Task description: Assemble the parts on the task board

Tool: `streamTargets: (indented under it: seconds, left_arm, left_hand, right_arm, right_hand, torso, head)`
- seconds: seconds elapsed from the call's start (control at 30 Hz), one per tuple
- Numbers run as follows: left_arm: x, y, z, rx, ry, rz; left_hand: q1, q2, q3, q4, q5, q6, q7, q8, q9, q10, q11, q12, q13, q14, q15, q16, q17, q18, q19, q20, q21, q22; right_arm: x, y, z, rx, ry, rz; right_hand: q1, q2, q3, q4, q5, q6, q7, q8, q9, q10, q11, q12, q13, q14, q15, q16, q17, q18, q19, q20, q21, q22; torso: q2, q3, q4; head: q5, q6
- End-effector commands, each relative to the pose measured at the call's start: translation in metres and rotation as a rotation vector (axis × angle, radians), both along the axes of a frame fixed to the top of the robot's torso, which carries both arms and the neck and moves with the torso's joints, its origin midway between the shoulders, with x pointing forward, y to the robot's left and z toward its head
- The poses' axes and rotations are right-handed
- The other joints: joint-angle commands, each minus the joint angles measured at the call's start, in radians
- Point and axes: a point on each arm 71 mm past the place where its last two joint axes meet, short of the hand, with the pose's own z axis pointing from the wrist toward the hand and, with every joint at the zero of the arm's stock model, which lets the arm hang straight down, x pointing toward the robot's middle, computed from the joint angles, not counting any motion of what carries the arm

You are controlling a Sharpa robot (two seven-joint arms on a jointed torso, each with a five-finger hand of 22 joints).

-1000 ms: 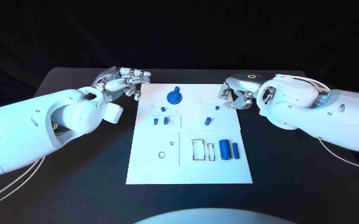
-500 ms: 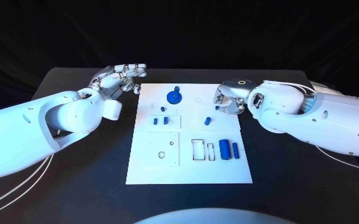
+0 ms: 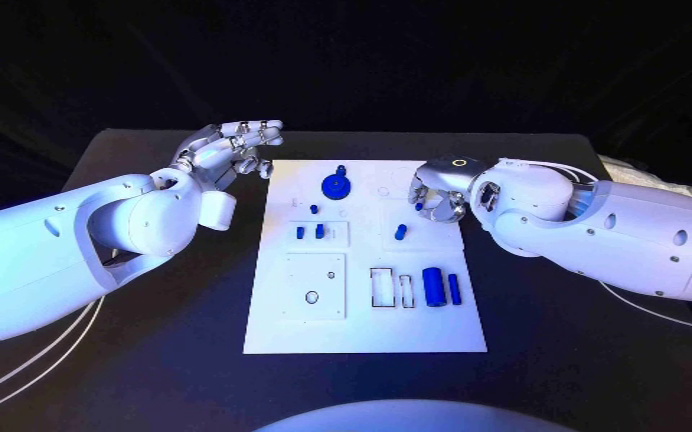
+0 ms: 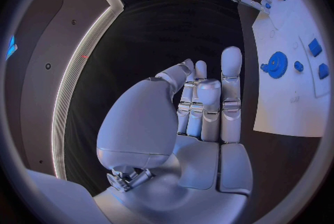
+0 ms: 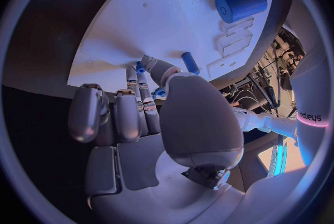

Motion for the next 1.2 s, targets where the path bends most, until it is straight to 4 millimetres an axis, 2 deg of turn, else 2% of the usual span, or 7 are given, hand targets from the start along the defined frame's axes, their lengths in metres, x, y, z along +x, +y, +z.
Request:
streamTargets:
  seconds: [0.03, 0.33, 0.47, 0.6, 0.9, 1.2]
  left_arm:
    - [-0.001, -0.002, 0.002, -0.004, -0.025, -0.018]
    - [-0.002, -0.003, 0.002, -0.001, -0.024, -0.02]
    - [-0.002, -0.003, 0.002, 0.001, -0.022, -0.021]
    - [-0.002, -0.003, 0.002, 0.002, -0.022, -0.022]
    - [-0.002, -0.003, 0.002, 0.003, -0.021, -0.023]
    - [-0.002, -0.003, 0.002, 0.004, -0.019, -0.024]
  left_hand:
    - [0.006, 0.006, -0.008, -0.001, 0.005, -0.011, 0.0, 0.006, -0.001, -0.011, -0.001, 0.006, 0.002, -0.008, -0.001, -0.006, -0.002, 0.017, -0.01, 0.001, -0.006, -0.002]
    - [0.006, 0.006, -0.008, -0.001, 0.005, -0.011, 0.0, 0.006, -0.001, -0.011, -0.001, 0.006, 0.002, -0.008, -0.001, -0.006, -0.002, 0.017, -0.01, 0.001, -0.006, -0.002]
    - [0.006, 0.006, -0.008, -0.001, 0.005, -0.011, 0.0, 0.006, -0.001, -0.011, -0.001, 0.006, 0.002, -0.008, -0.001, -0.006, -0.002, 0.017, -0.01, 0.001, -0.006, -0.002]
    - [0.008, 0.007, -0.009, -0.002, 0.005, -0.013, 0.001, 0.006, -0.002, -0.014, -0.001, 0.008, 0.003, -0.009, 0.0, -0.005, -0.002, 0.018, -0.011, 0.001, -0.007, -0.003]
    - [0.011, 0.007, -0.011, -0.005, 0.005, -0.015, 0.002, 0.005, -0.003, -0.018, 0.0, 0.012, 0.005, -0.01, 0.0, -0.005, -0.003, 0.018, -0.012, 0.001, -0.008, -0.003]
    - [0.013, 0.007, -0.011, -0.006, 0.006, -0.016, 0.002, 0.005, -0.003, -0.019, 0.0, 0.013, 0.006, -0.01, 0.0, -0.005, -0.003, 0.018, -0.013, 0.002, -0.008, -0.004]
  right_arm:
    - [0.001, 0.0, -0.005, -0.019, 0.024, 0.002]
    - [0.002, 0.0, -0.01, -0.024, 0.037, 0.0]
    - [0.003, 0.0, -0.011, -0.031, 0.038, 0.0]
    - [0.002, 0.001, -0.012, -0.041, 0.032, -0.001]
    - [0.0, 0.003, -0.009, -0.025, -0.02, -0.001]
    - [-0.008, 0.004, 0.001, 0.033, -0.058, 0.009]
  right_hand:
    - [0.005, 0.011, 0.007, 0.0, -0.004, 0.01, 0.001, 0.002, 0.001, 0.008, -0.001, 0.004, -0.007, 0.043, -0.005, -0.004, -0.001, 0.012, 0.002, -0.008, -0.007, -0.002]
    - [0.017, 0.032, 0.023, -0.004, -0.006, 0.053, -0.004, 0.017, 0.011, 0.063, -0.008, 0.022, -0.026, 0.045, -0.004, -0.003, 0.001, 0.012, 0.006, -0.007, -0.007, -0.002]
    - [0.037, 0.048, 0.037, -0.018, -0.036, 0.077, -0.005, 0.025, 0.018, 0.097, -0.011, 0.028, -0.033, 0.046, -0.005, 0.001, 0.005, 0.011, 0.009, -0.008, -0.005, 0.002]
    - [0.055, 0.057, 0.05, -0.036, -0.045, 0.092, -0.005, 0.03, 0.024, 0.123, -0.015, 0.031, -0.036, 0.047, -0.008, 0.005, 0.011, 0.011, 0.012, -0.011, -0.003, 0.007]
    - [0.069, 0.065, 0.068, -0.056, -0.05, 0.103, -0.006, 0.03, 0.03, 0.146, -0.018, 0.027, -0.04, 0.049, -0.012, 0.011, 0.019, 0.009, 0.017, -0.015, 0.003, 0.016]
    - [0.07, 0.065, 0.07, -0.059, -0.05, 0.103, -0.005, 0.029, 0.031, 0.147, -0.018, 0.026, -0.041, 0.049, -0.012, 0.011, 0.019, 0.009, 0.017, -0.016, 0.003, 0.016]
  torso:
    - [0.0, 0.0, 0.0003]
    - [0.0, 0.0004, -0.0003]
    - [0.0, 0.0005, -0.0004]
    - [0.0, 0.0003, 0.0002]
    - [0.0, 0.0005, -0.0005]
    - [-0.001, 0.0004, -0.0012]
  head:
    - [0.0, -0.001]
    - [0.001, -0.005]
    - [0.0, -0.006]
    - [-0.001, -0.008]
    - [-0.001, -0.01]
    - [-0.003, -0.009]
